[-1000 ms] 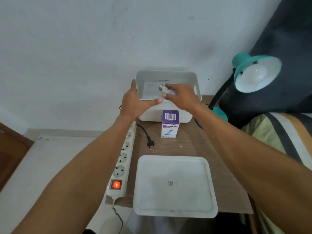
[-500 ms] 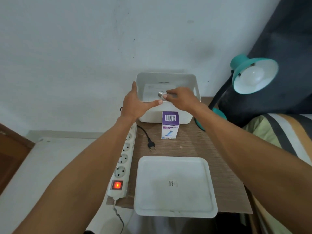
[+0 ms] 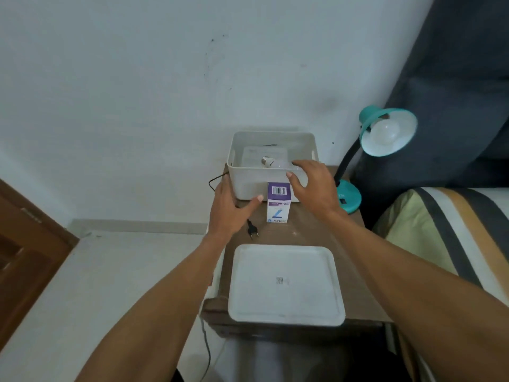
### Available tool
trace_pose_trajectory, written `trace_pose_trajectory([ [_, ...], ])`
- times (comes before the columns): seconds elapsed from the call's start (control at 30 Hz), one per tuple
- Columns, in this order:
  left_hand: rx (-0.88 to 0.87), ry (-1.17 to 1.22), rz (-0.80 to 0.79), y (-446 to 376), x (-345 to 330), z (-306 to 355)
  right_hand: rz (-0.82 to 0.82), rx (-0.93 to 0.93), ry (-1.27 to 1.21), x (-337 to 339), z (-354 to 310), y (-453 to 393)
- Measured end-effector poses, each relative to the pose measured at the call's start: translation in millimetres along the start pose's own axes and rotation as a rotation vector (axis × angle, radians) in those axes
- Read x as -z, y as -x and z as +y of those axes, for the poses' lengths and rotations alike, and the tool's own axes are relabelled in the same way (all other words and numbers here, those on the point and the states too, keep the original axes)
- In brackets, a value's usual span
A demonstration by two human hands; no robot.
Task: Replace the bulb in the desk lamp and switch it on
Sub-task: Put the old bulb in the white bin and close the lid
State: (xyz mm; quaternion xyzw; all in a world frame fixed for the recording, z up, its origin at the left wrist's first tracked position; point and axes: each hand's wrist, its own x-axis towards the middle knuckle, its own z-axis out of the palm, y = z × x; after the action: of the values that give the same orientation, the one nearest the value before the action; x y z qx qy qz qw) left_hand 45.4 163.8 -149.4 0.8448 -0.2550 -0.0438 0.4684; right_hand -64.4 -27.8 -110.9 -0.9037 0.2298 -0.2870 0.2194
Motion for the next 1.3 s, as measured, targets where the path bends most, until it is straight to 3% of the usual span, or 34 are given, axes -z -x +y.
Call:
trace_pose_trajectory([
  [0.17,0.084,-0.072,-0.152,91,-19,-24,-0.037,-0.138,0.01,5,16,73],
  [0.27,0.094,-0.115,-0.138,131,-25,-31,-0.134,-0.199,-0.002,8,27,128],
  [0.53,0.16,-0.246,-0.227,177,-24,-46,-0.293,-0.359,0.113,2,52,226],
  [0.83,0.116,-0.437,-0.182,187,-33,-49,-0.277,-0.351,0.173,-10,54,244],
  [1.3,0.186,-0.341,-0.05,187,-39,-42,-0.17,-0.506,0.018,-16,34,235],
])
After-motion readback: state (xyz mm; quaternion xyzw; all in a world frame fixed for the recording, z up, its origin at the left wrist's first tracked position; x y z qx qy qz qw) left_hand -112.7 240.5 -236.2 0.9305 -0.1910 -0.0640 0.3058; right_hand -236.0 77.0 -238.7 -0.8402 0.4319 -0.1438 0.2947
